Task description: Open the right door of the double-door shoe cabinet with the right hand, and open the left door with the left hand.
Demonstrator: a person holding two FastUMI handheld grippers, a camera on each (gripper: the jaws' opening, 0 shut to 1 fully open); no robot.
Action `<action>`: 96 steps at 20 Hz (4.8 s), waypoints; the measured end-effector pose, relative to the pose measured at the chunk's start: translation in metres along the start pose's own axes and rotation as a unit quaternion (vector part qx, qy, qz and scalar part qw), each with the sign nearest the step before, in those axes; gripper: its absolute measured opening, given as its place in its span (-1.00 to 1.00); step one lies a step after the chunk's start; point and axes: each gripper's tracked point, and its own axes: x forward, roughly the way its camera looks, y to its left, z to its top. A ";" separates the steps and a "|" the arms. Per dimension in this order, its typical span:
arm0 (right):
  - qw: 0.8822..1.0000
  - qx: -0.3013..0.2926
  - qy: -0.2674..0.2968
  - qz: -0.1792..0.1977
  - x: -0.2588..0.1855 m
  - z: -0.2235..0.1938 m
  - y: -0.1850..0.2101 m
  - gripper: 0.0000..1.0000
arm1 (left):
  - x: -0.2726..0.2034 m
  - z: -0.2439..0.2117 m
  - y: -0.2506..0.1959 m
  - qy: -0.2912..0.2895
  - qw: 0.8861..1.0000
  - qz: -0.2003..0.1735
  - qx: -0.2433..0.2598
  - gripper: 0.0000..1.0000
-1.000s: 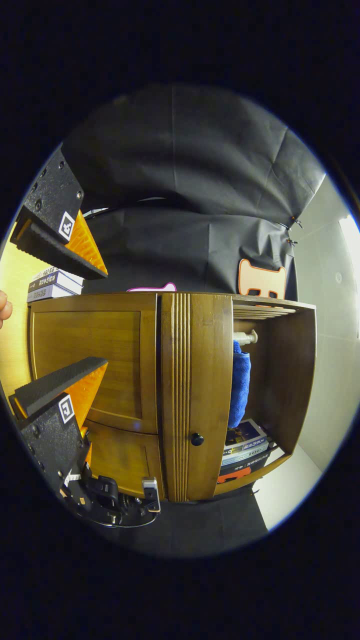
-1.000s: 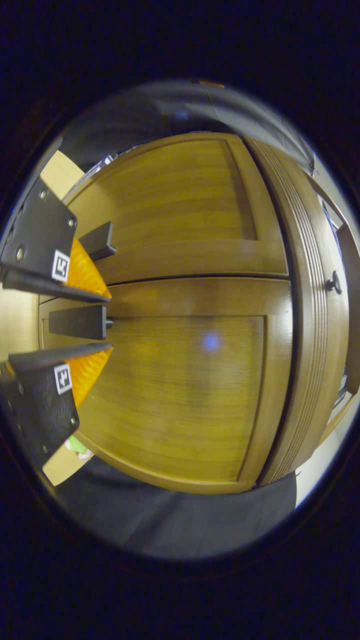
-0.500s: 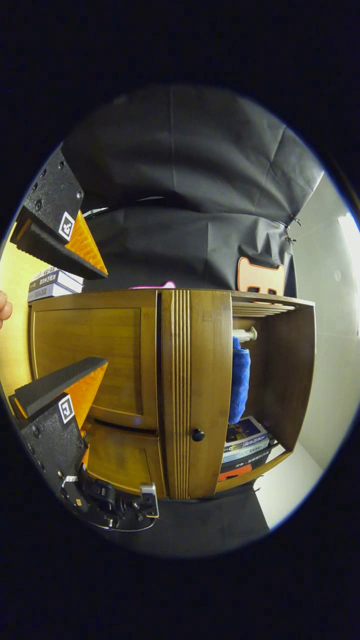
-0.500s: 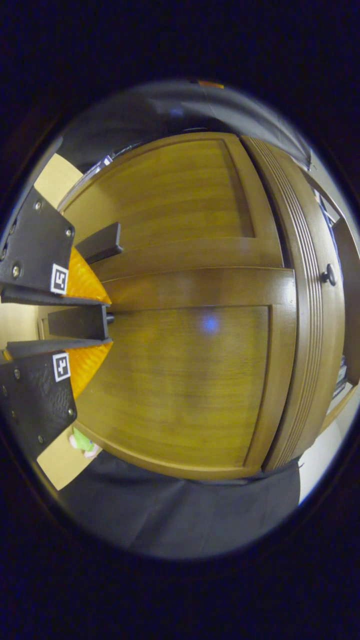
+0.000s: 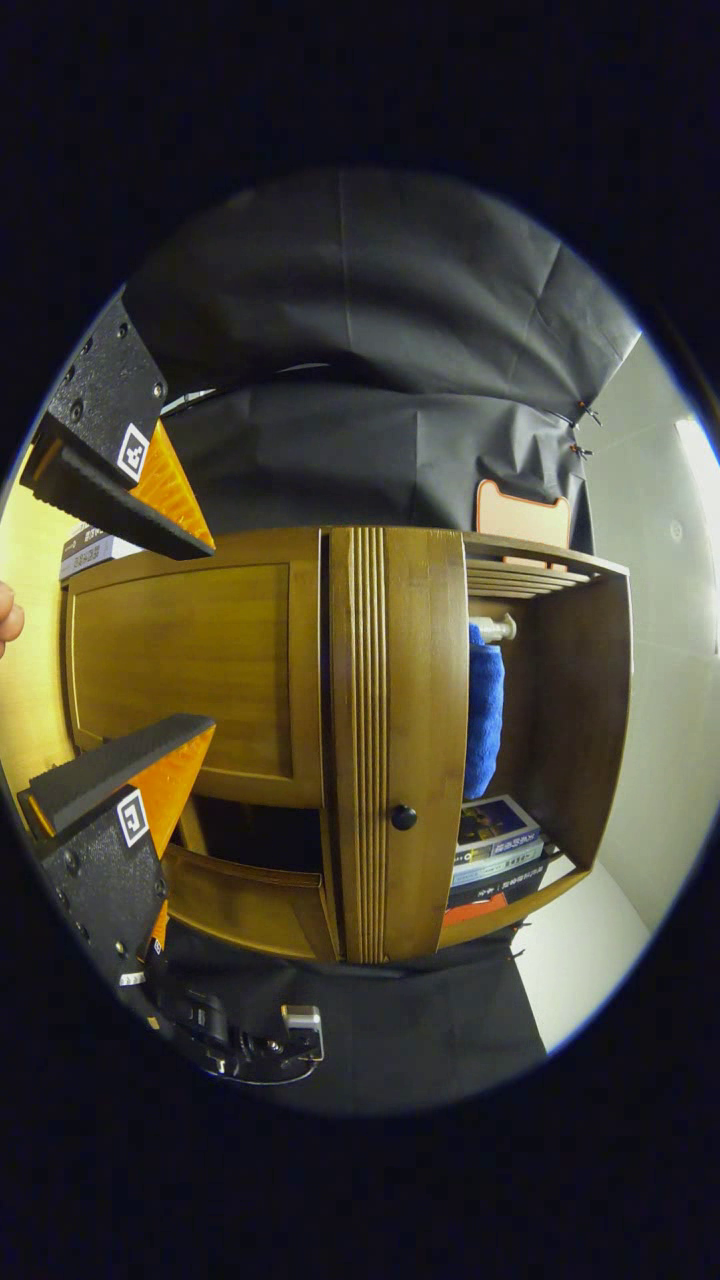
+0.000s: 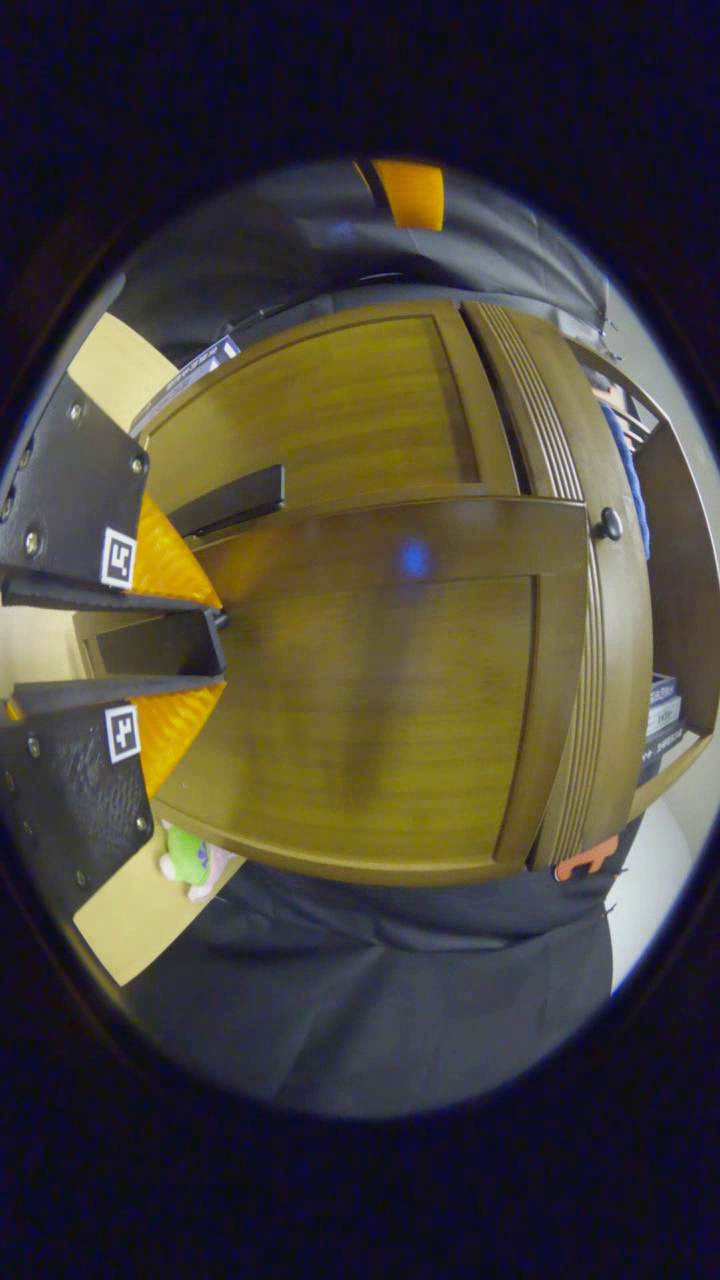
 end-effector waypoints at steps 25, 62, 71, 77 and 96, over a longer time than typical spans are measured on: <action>0.998 0.030 -0.010 -0.058 -0.108 0.003 -0.130 -0.45 | -0.010 -0.005 -0.108 0.005 0.997 -0.073 -0.011 0.92; 0.984 -0.023 -0.040 -0.172 -0.172 0.042 -0.274 -0.59 | 0.132 -0.153 -0.125 0.126 0.992 -0.006 0.018 0.11; 0.985 -0.030 -0.046 -0.165 -0.180 0.049 -0.273 -0.60 | 0.133 -0.166 -0.119 0.134 0.991 -0.003 -0.028 -0.36; 0.987 -0.043 -0.049 -0.149 -0.186 0.049 -0.263 -0.60 | 0.106 -0.166 -0.114 0.134 0.989 -0.005 -0.055 -0.31; 0.996 -0.075 -0.030 -0.042 -0.165 0.032 -0.194 -0.60 | 0.024 -0.158 -0.083 0.128 0.987 0.003 -0.095 -0.30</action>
